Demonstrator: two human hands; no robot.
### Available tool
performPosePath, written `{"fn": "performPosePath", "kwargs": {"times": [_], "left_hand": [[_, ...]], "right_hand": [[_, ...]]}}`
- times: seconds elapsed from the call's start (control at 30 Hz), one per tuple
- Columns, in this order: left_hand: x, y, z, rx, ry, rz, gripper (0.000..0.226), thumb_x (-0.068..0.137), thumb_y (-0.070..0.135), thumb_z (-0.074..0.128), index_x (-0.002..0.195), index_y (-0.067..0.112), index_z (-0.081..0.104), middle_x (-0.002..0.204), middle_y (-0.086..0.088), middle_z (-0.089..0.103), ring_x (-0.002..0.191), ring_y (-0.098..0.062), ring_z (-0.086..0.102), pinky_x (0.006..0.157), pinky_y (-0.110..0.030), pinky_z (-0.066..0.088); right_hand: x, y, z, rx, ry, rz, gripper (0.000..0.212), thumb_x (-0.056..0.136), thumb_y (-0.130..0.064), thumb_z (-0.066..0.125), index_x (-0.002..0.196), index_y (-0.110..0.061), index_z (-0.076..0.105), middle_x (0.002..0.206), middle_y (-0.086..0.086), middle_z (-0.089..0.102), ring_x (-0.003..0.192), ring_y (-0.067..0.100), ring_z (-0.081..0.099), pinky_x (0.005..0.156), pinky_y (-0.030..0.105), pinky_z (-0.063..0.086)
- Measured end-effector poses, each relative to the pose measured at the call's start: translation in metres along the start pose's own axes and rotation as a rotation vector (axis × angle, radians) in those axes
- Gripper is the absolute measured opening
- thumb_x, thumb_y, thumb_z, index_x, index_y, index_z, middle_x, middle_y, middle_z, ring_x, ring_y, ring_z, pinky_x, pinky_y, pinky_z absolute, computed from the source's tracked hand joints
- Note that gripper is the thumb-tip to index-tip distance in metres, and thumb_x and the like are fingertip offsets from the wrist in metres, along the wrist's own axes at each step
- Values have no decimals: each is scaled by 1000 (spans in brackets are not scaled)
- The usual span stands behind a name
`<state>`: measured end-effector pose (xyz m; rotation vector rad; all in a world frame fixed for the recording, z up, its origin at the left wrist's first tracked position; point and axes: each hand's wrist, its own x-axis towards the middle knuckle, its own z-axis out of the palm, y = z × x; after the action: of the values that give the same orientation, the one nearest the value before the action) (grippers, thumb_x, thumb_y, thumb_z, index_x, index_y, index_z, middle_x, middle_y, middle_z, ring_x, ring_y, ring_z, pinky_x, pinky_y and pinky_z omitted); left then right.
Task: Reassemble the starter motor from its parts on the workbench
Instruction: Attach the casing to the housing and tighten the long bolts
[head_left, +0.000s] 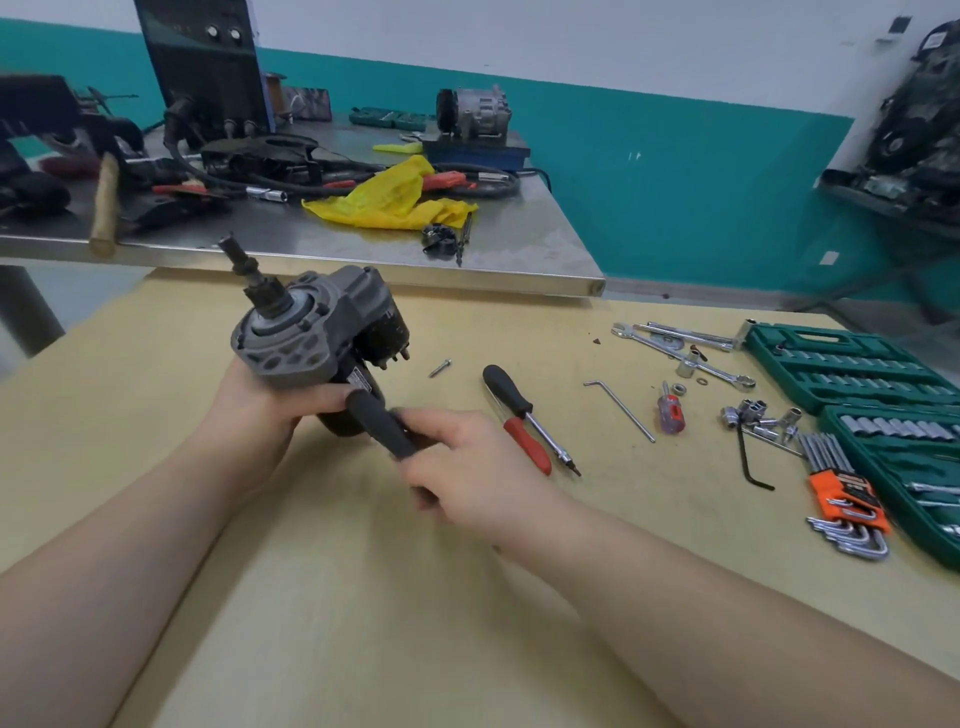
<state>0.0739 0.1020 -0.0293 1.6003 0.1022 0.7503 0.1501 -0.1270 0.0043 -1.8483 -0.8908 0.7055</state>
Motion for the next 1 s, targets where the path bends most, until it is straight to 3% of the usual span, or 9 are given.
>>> {"fn": "performPosePath", "kwargs": {"times": [0.1,0.3,0.4,0.47,0.57,0.67,0.77,0.9,1.0], "left_hand": [[2,-1,-6,16,-55,-26,85,62,12,91,141,7,61,133,-14,69,122,-30,66,92,-40,60],[-1,2,-4,-4,-100,-41,90,56,19,91,140,7,61,137,-7,71,131,-27,65,100,-34,58],[-2,3,-1,-44,-117,-61,94,56,17,91,143,3,59,141,-13,69,134,-31,63,105,-39,55],[-2,2,1,-75,-125,-64,96,57,14,90,146,0,56,143,-18,67,134,-33,63,107,-42,54],[-2,-1,4,-104,-145,-80,99,59,3,88,150,-1,50,144,-18,67,135,-33,63,111,-44,52],[-1,-4,2,-80,-165,-80,96,60,2,88,150,9,53,144,-17,66,135,-36,62,109,-47,50],[0,-6,1,-86,-190,-89,92,60,7,89,147,13,58,140,-16,69,131,-35,65,101,-36,56],[3,-9,-3,-53,-186,-75,92,63,5,89,149,20,59,140,-14,70,131,-35,66,103,-40,56],[3,-11,-4,-3,-174,-56,91,65,8,89,149,25,59,141,-10,70,132,-31,66,108,-45,53]], "right_hand": [[-4,3,-18,-478,-5,-64,30,94,-10,52,109,-30,70,103,0,59,83,23,61,64,33,50],[1,7,-19,-922,27,-55,19,97,-5,52,99,-23,59,100,-3,47,88,27,56,59,32,43],[6,4,-12,-1042,-48,-64,5,103,-23,60,107,-21,61,97,-1,47,85,29,54,59,35,39],[9,1,-11,-1113,-99,-76,21,102,-41,62,97,-20,58,92,-2,49,83,28,56,57,34,31],[22,-8,-22,-1128,-168,-20,48,96,-63,60,80,-18,61,81,0,59,71,21,58,56,32,31],[52,-17,-45,-1095,-173,36,44,101,-53,57,81,-15,66,74,4,61,60,20,59,53,29,39],[83,-16,-58,-1151,-49,12,26,103,-40,58,89,-19,65,83,0,61,86,29,66,76,39,58],[107,3,-52,-1119,93,-70,16,103,-41,58,99,-25,59,99,-4,48,108,27,54,79,40,48],[114,18,-48,-951,81,-133,37,102,-36,57,138,-31,59,139,-2,55,136,30,44,106,48,46]]}}
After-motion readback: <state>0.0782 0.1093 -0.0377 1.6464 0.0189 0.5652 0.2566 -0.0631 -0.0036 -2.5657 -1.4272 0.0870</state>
